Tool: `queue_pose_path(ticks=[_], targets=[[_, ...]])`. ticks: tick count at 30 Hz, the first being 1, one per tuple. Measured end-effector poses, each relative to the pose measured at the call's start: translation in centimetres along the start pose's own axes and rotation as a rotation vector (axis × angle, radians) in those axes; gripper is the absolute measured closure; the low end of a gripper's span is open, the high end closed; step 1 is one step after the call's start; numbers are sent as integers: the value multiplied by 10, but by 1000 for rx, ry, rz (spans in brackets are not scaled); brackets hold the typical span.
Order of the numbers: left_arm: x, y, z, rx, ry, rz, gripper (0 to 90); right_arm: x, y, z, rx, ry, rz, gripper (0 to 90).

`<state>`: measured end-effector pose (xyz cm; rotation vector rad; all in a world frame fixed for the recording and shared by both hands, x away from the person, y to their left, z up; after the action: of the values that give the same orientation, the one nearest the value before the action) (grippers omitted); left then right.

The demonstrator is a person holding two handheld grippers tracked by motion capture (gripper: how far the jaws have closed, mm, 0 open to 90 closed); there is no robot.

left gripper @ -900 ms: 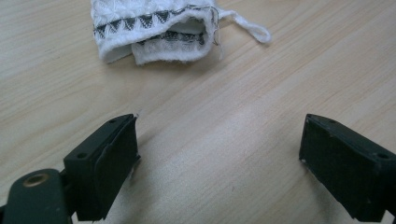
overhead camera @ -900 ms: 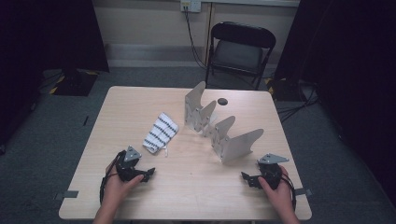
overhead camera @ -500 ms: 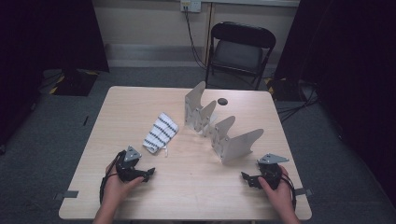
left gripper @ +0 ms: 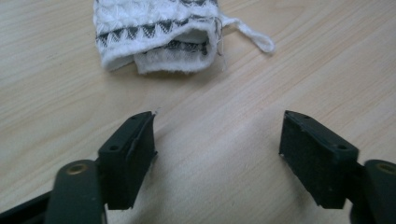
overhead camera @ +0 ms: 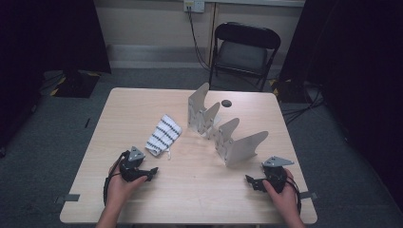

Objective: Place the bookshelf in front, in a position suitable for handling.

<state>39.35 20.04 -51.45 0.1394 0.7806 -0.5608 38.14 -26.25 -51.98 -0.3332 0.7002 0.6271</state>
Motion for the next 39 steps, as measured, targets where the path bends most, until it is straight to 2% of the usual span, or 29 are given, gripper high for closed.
queue_pose_path(ticks=[2,3,7,8,10,12,14,20,24,26,30,32,33,34,36,39], targets=[[1,1,4,-22,0,-1,290,0,0,0,0,0,0,105],[1,2,11,-50,-23,10,302,0,0,0,0,0,0,105],[1,5,31,-35,-43,6,310,0,0,0,2,0,0,105],[1,5,31,-35,-43,6,312,0,0,0,2,0,0,105],[4,9,46,-19,-50,25,322,0,0,0,2,0,0,105],[5,10,51,-11,-46,36,322,0,0,0,2,0,0,105],[10,15,65,0,-52,26,338,0,0,0,1,0,0,105],[23,26,85,-5,-38,30,381,0,0,0,1,0,0,105],[37,29,87,-22,-21,16,409,0,0,0,2,0,0,105],[45,30,85,-9,4,14,412,0,0,0,0,0,-1,105],[58,29,78,-32,25,16,422,0,0,0,1,0,-1,105],[60,30,76,-26,28,18,436,0,0,0,0,0,-1,106],[61,31,75,-55,22,22,454,0,0,0,0,1,0,106],[61,31,76,-67,13,29,487,0,0,0,0,0,-1,105],[60,32,77,-52,39,36,544,0,0,0,0,1,0,106],[59,32,79,-71,60,42,653,0,0,0,0,1,0,106]])
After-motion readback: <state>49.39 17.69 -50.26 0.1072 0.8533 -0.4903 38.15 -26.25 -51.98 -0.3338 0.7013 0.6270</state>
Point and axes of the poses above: each handheld gripper's, and its own axes: x roughly forward along the jaws, z roughly out of its top, y roughly to its left, the point moved 3 cm from there along x, roughly forward along the jaws, and after that the axes turned 6 degrees about -x, right-handed, at the moved point
